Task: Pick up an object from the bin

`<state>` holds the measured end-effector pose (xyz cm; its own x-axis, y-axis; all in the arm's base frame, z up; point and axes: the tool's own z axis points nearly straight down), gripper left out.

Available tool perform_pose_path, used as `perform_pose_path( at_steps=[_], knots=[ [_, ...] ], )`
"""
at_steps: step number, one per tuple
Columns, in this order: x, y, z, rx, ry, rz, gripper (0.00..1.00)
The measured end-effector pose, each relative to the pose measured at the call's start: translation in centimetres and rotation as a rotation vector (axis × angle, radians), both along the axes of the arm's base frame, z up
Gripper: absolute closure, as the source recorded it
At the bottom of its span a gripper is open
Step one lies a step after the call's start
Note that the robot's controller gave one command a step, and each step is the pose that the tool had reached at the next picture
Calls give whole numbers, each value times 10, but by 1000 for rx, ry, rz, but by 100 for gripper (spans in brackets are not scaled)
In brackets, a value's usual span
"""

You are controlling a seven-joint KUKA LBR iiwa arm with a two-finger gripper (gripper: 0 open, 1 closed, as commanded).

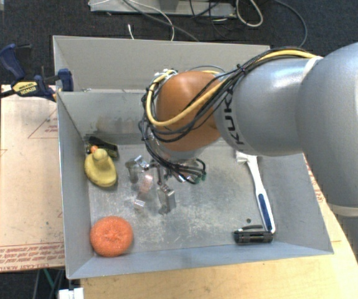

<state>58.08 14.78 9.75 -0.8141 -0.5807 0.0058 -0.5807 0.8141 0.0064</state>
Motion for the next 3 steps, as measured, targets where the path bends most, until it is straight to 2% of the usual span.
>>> perform_pose_path(
  at_steps=[1,2,3],
  knots=[
    [8,5,-28,6,-18,246,0],
    [32,3,-26,6,-13,83,100],
    [32,3,-26,6,-13,80,100]
  ],
)
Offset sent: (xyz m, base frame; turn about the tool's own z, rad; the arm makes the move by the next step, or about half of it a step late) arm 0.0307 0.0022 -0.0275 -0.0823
